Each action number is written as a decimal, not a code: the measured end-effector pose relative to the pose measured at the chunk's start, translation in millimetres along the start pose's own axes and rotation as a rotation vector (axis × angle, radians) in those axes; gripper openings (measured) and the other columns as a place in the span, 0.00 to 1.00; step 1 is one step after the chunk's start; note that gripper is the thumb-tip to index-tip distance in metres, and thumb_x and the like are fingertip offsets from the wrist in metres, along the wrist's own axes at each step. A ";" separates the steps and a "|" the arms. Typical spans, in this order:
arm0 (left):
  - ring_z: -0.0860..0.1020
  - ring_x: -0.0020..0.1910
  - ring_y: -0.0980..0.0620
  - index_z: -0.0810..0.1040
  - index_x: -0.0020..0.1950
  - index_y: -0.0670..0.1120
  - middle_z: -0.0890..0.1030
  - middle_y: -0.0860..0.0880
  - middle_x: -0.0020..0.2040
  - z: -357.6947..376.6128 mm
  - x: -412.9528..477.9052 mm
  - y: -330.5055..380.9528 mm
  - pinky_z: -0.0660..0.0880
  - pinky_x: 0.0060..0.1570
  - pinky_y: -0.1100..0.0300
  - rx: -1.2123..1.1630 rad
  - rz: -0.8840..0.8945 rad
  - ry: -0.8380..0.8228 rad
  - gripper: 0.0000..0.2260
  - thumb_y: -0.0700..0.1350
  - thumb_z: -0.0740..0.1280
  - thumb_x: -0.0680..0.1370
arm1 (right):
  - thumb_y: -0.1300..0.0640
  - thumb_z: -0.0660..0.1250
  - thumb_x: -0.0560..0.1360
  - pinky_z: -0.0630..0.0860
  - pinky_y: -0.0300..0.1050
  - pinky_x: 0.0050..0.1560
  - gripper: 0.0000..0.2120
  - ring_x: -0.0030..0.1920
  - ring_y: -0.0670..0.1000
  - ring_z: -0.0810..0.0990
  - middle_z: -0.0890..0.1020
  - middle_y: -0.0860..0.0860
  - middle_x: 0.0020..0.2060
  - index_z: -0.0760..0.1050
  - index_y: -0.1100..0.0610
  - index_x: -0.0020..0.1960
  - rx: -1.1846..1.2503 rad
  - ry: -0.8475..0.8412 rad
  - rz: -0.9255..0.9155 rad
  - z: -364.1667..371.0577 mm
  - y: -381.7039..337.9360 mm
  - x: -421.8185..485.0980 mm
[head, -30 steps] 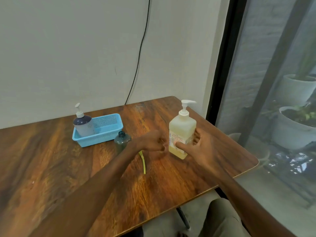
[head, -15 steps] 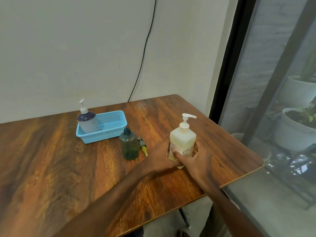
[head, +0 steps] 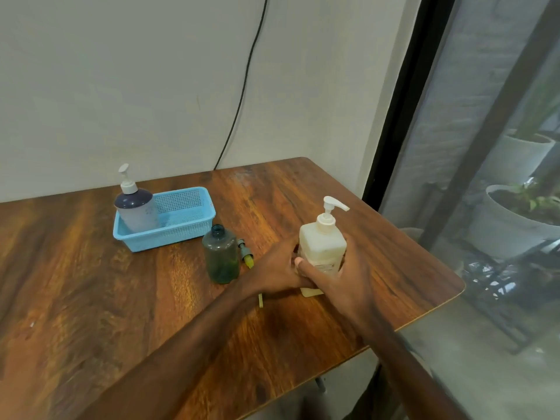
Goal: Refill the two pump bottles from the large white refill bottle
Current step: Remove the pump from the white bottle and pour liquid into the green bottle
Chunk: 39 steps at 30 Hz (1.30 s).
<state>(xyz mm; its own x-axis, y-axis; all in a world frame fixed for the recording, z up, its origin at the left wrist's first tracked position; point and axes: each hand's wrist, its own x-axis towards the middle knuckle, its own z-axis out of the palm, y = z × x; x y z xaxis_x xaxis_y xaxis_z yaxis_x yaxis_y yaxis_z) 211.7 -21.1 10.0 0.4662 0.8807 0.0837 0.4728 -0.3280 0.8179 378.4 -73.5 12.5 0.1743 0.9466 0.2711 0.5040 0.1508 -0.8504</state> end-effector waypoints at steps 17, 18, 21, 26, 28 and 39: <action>0.77 0.58 0.73 0.70 0.68 0.62 0.79 0.67 0.61 12.9 -0.3 4.7 0.77 0.53 0.74 -0.157 0.051 0.223 0.33 0.56 0.83 0.68 | 0.36 0.78 0.67 0.85 0.46 0.50 0.30 0.56 0.41 0.83 0.83 0.39 0.59 0.80 0.46 0.65 0.147 0.181 -0.107 -20.5 -41.5 7.8; 0.76 0.57 0.76 0.68 0.68 0.65 0.78 0.69 0.59 12.5 0.1 4.8 0.75 0.50 0.77 -0.149 0.039 0.219 0.34 0.57 0.83 0.68 | 0.38 0.80 0.67 0.85 0.46 0.49 0.27 0.54 0.41 0.83 0.83 0.38 0.56 0.82 0.47 0.62 0.120 0.212 -0.120 -22.0 -43.8 12.8; 0.76 0.55 0.78 0.67 0.68 0.66 0.77 0.69 0.57 11.5 0.7 2.8 0.74 0.47 0.79 -0.153 0.038 0.206 0.35 0.55 0.84 0.68 | 0.38 0.82 0.64 0.85 0.47 0.48 0.26 0.51 0.41 0.84 0.85 0.38 0.52 0.84 0.50 0.56 0.114 0.203 -0.107 -24.1 -41.1 23.4; 0.74 0.50 0.82 0.67 0.63 0.66 0.76 0.69 0.53 12.3 1.4 -0.1 0.72 0.43 0.81 -0.154 0.045 0.175 0.32 0.48 0.83 0.70 | 0.34 0.80 0.61 0.83 0.39 0.44 0.29 0.49 0.43 0.86 0.86 0.41 0.50 0.84 0.51 0.54 0.120 0.131 -0.125 -28.2 -34.3 30.2; 0.75 0.49 0.82 0.69 0.65 0.64 0.77 0.69 0.52 11.9 2.3 -1.1 0.72 0.42 0.81 -0.163 0.046 0.165 0.32 0.48 0.84 0.70 | 0.34 0.80 0.62 0.84 0.40 0.43 0.28 0.48 0.45 0.86 0.86 0.41 0.48 0.84 0.51 0.53 0.141 0.097 -0.108 -31.1 -36.8 33.2; 0.79 0.54 0.75 0.70 0.68 0.63 0.80 0.66 0.56 11.2 3.6 -3.6 0.76 0.46 0.75 -0.149 0.040 0.182 0.33 0.54 0.84 0.68 | 0.47 0.82 0.67 0.85 0.45 0.46 0.16 0.47 0.41 0.85 0.86 0.40 0.46 0.84 0.50 0.51 0.143 0.127 -0.136 -32.8 -42.8 31.0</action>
<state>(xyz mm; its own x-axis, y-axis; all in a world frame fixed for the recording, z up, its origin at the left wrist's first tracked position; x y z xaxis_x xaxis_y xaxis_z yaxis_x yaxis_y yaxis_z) 220.1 -20.7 1.0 0.3331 0.9197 0.2079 0.3350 -0.3216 0.8856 390.0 -60.0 72.1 0.2225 0.8728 0.4344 0.4064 0.3220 -0.8551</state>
